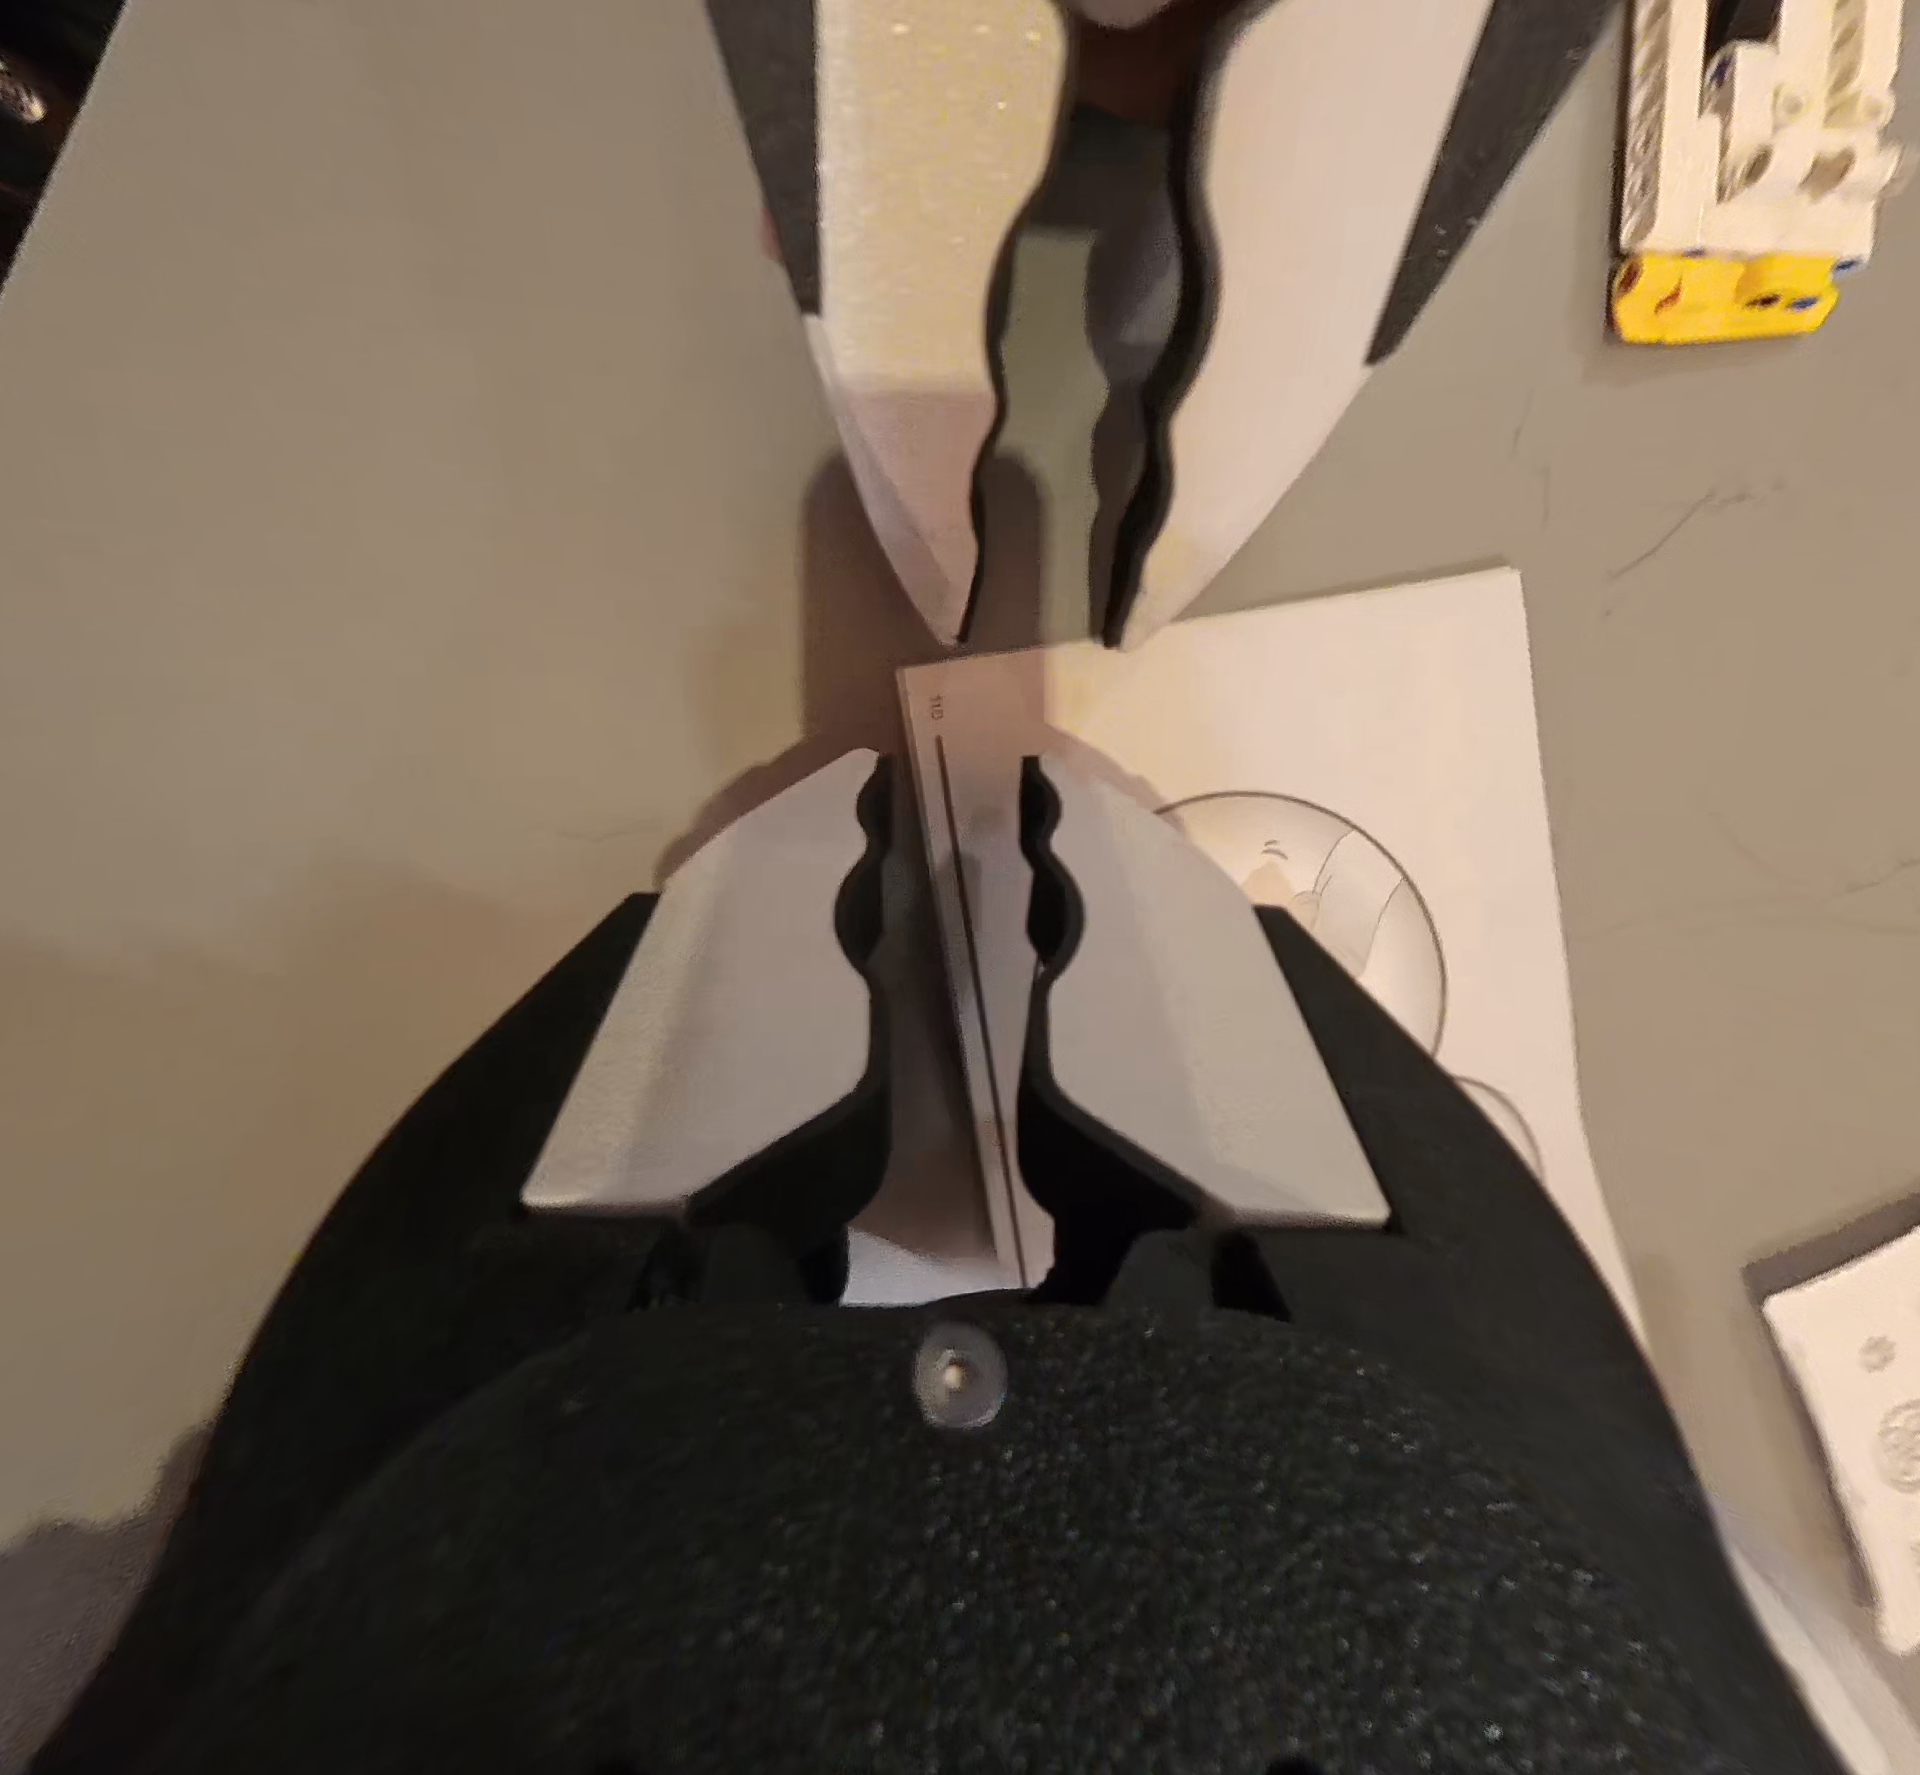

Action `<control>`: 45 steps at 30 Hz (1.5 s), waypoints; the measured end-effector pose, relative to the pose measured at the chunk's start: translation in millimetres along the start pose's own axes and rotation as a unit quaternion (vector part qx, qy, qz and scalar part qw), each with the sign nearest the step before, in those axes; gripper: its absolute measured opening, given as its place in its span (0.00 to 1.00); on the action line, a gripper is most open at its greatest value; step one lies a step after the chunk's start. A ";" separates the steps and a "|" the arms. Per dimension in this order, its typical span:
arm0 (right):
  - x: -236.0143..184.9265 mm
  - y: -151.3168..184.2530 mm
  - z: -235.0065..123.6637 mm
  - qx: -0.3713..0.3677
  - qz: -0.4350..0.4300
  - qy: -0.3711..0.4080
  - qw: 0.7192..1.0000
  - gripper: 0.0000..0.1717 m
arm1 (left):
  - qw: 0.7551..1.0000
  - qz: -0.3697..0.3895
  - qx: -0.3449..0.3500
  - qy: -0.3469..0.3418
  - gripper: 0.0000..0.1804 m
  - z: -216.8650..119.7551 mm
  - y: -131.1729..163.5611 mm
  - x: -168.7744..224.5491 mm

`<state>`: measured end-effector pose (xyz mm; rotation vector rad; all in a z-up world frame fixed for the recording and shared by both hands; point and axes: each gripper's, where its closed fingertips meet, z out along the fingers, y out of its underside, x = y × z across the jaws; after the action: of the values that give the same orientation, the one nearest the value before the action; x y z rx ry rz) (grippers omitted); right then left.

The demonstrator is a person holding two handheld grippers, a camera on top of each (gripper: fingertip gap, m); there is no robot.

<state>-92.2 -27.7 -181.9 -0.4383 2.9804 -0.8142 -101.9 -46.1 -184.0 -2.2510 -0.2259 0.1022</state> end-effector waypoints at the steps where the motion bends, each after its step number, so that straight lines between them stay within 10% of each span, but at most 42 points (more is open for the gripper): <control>1: -0.7 -0.5 1.3 -0.005 -0.014 -0.001 1.000 0.17 | 1.000 0.000 -0.005 -0.011 0.15 -1.5 2.8 -4.5; 7: -0.8 5.7 13.1 -0.045 -0.041 -0.027 0.998 0.26 | 0.999 -0.043 0.015 -0.009 0.16 -8.4 1.6 -12.5; 18: -6.2 13.1 7.0 -0.047 -0.022 -0.047 0.998 0.09 | 0.999 -0.034 -0.002 -0.004 0.16 -5.5 5.2 -9.0; 45: -11.5 5.8 11.0 -0.025 -0.038 -0.051 0.998 0.05 | 1.000 -0.026 -0.015 0.005 0.16 -3.5 8.1 -4.5</control>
<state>-81.6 -25.2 -194.8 -0.5785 2.9122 -0.7013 -104.8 -54.7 -188.0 -2.2724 -0.2814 0.0597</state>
